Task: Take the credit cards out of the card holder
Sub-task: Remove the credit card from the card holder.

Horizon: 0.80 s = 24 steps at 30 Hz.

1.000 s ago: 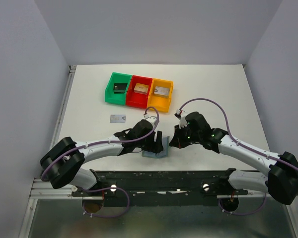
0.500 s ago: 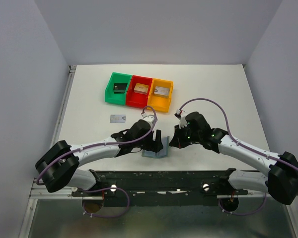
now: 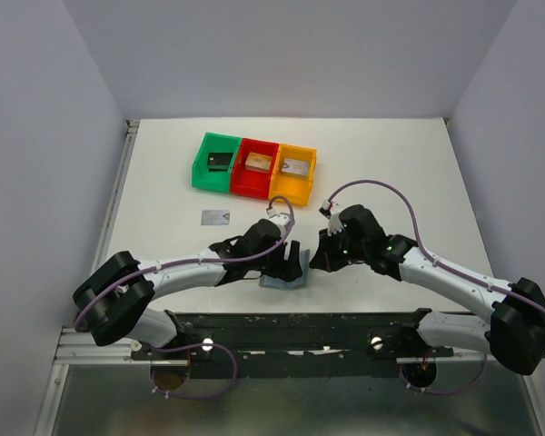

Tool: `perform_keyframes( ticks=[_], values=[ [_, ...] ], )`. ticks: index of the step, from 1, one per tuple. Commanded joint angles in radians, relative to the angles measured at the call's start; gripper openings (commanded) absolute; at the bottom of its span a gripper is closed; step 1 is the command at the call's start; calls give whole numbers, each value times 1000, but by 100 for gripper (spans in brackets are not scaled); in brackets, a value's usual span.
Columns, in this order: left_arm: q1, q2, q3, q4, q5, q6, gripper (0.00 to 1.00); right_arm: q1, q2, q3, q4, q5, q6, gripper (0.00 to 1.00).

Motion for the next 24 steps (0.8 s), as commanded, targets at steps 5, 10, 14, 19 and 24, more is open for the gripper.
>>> perform_keyframes(
  ticks=[5,10,14,19,24],
  values=[
    [-17,47,60,8,35,24,82,-5,6,11,-3,-23,-14,0],
    [-18,65,67,-2,31,27,81,-5,4,11,-6,-21,-14,0],
    [-20,73,66,-26,18,25,79,-5,4,14,-9,-17,-19,0],
    [-17,62,63,-54,-21,19,76,-6,9,18,-12,-17,-19,0],
    [-18,33,57,-97,-77,13,75,-5,7,16,-12,-14,-20,0]
  ],
)
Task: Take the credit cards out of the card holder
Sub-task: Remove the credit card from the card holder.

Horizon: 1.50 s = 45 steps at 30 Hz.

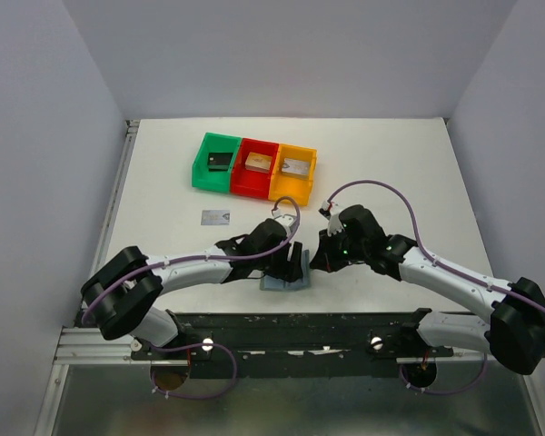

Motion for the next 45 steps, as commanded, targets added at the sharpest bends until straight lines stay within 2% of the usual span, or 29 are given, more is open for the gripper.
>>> perform_keyframes(
  ticks=[1,20,27,36,39,45],
  values=[
    [-6,-32,10,-72,-87,3,74,-5,8,16,-6,-11,-13,0],
    [-4,-147,-41,-132,-225,-45,74,-5,8,14,-23,6,-32,0],
    [11,-247,-91,-161,-303,-89,75,-7,3,28,-76,58,-53,0],
    [39,-297,-142,-181,-315,-118,75,-13,49,57,-119,100,-44,0],
    [44,-310,-145,-186,-320,-128,75,-13,60,68,-141,126,-36,9],
    [53,-343,-145,-181,-326,-125,74,-14,40,109,-214,196,-29,47]
  ],
)
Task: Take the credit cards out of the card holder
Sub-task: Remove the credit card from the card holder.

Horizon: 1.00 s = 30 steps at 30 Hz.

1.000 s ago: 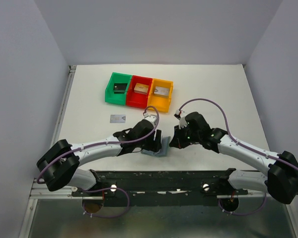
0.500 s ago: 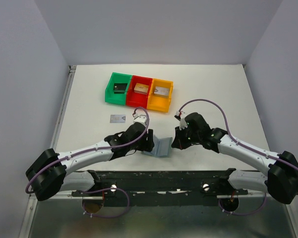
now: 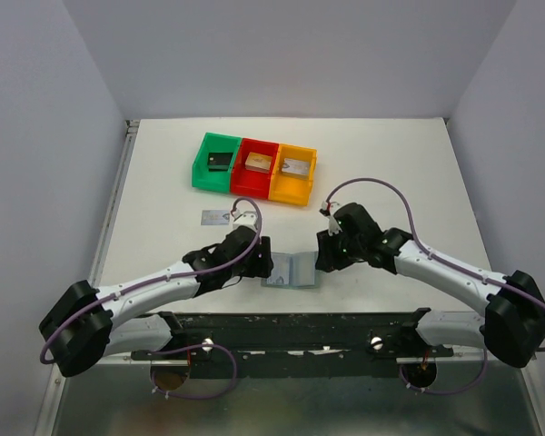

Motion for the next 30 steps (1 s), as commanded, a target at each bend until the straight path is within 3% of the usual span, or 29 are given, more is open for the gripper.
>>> perform_keyframes(
  ticks=[1,5,7,9,12,14,17,22,30],
  values=[
    [12,-39,-1,-5,-30,-7,74,-6,-19,66,-100,105,1,52],
    [22,-53,-1,3,-23,-7,72,-7,-45,140,-192,185,-11,55],
    [25,-60,-4,33,-8,2,70,-6,-74,149,-168,135,-16,54],
    [31,-65,-20,96,29,9,66,-6,-101,120,-73,18,0,44],
    [49,-51,-44,201,105,6,51,-6,-82,56,128,-170,68,17],
    [57,-27,-43,257,147,1,42,-6,-30,45,188,-230,122,13],
    [60,22,-20,271,164,18,35,-6,63,6,301,-297,179,13],
    [74,111,-18,307,191,21,29,-6,180,-50,487,-364,280,22],
    [81,171,-37,291,201,10,18,-4,289,-80,584,-389,343,36]
  ],
)
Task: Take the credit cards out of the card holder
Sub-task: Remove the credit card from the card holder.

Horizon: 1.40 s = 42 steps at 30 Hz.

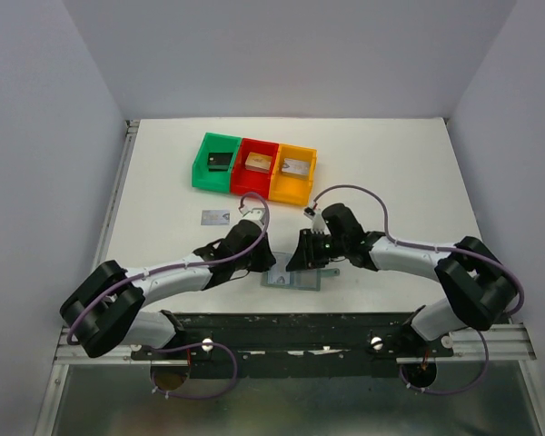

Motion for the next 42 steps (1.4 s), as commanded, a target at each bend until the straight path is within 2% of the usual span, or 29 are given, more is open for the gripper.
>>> perform_keyframes(
  ticks=[1,8,28,42],
  values=[
    [10,17,-12,8,-8,-3,17,-3,41,-22,117,-48,53,37],
    [12,30,-38,11,-12,-15,16,-3,92,-30,152,-47,86,44],
    [10,32,-100,37,-10,-50,14,-24,153,-56,166,-31,104,45],
    [12,24,-114,49,-1,-69,14,-27,199,-61,256,-86,152,33]
  ],
)
